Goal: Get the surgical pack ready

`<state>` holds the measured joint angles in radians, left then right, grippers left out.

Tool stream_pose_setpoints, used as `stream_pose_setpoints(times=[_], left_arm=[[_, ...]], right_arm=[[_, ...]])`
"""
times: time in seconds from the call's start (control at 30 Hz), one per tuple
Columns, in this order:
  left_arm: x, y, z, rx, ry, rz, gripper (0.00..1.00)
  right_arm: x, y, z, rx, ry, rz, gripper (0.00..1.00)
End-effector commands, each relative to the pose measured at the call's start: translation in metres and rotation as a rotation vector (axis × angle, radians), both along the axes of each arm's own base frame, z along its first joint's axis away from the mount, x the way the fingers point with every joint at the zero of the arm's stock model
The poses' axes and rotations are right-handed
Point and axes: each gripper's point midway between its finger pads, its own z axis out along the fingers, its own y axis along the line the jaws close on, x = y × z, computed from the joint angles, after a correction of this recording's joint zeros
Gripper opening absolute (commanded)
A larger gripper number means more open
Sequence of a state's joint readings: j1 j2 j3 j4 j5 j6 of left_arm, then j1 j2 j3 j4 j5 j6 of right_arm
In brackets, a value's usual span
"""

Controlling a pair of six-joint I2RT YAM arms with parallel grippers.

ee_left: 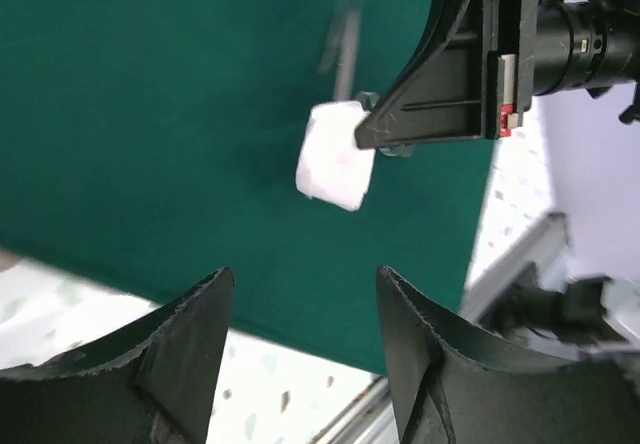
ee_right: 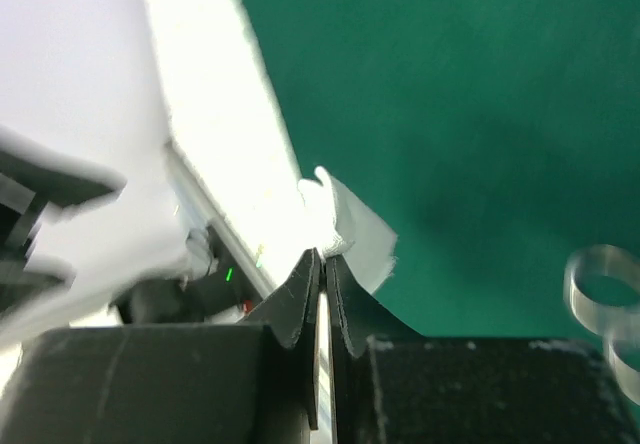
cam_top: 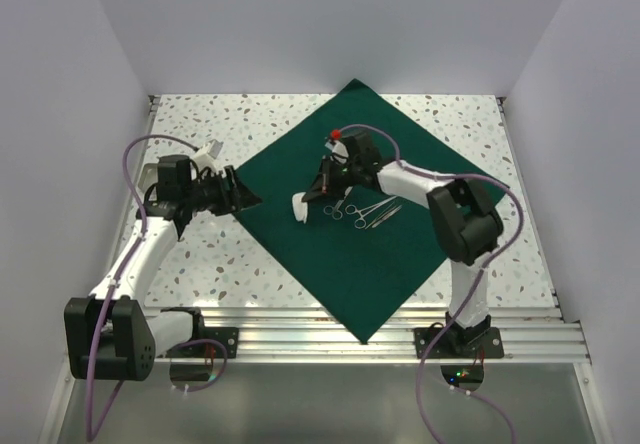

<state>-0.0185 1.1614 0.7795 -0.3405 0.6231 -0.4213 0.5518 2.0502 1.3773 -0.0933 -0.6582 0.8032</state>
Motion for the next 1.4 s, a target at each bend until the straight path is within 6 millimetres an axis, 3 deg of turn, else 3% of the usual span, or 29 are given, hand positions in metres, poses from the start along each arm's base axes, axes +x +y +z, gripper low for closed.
stream_pose_setpoints(times=[0.0,0.03,0.13,0.3,0.33,0.43,0.8,1.13,1.3,1.37], left_arm=[[-0.011,-0.043,0.041,-0.217,-0.141,-0.232,0.63],[-0.013,-0.052,0.050,-0.243,-0.190,-0.275,0.64],[-0.031,-0.076,0.066,-0.321,-0.238,-0.401,0.66],[-0.058,-0.096,0.083,-0.393,-0.290,-0.485,0.71],[-0.061,-0.097,0.096,-0.404,-0.363,-0.502,0.72],[-0.078,-0.106,0.109,-0.455,-0.406,-0.552,0.74],[-0.102,-0.136,0.117,-0.490,-0.443,-0.666,0.76],[-0.108,-0.149,0.105,-0.500,-0.387,-0.698,0.74],[-0.109,-0.150,0.101,-0.507,-0.364,-0.712,0.63],[-0.109,-0.151,0.099,-0.508,-0.350,-0.719,0.47]], right_arm=[[-0.046,-0.017,0.089,0.145,-0.169,0.177,0.00],[-0.063,-0.023,0.086,0.156,-0.146,0.206,0.00],[-0.095,-0.036,0.115,0.220,-0.182,0.246,0.00],[-0.125,-0.050,0.147,0.282,-0.219,0.263,0.00],[-0.131,-0.052,0.157,0.300,-0.225,0.263,0.00],[-0.142,-0.056,0.165,0.337,-0.218,0.263,0.00],[-0.150,-0.056,0.196,0.415,-0.243,0.291,0.00],[-0.150,-0.054,0.211,0.442,-0.260,0.299,0.00],[-0.148,-0.053,0.213,0.444,-0.270,0.302,0.00],[-0.145,-0.051,0.212,0.440,-0.270,0.297,0.00]])
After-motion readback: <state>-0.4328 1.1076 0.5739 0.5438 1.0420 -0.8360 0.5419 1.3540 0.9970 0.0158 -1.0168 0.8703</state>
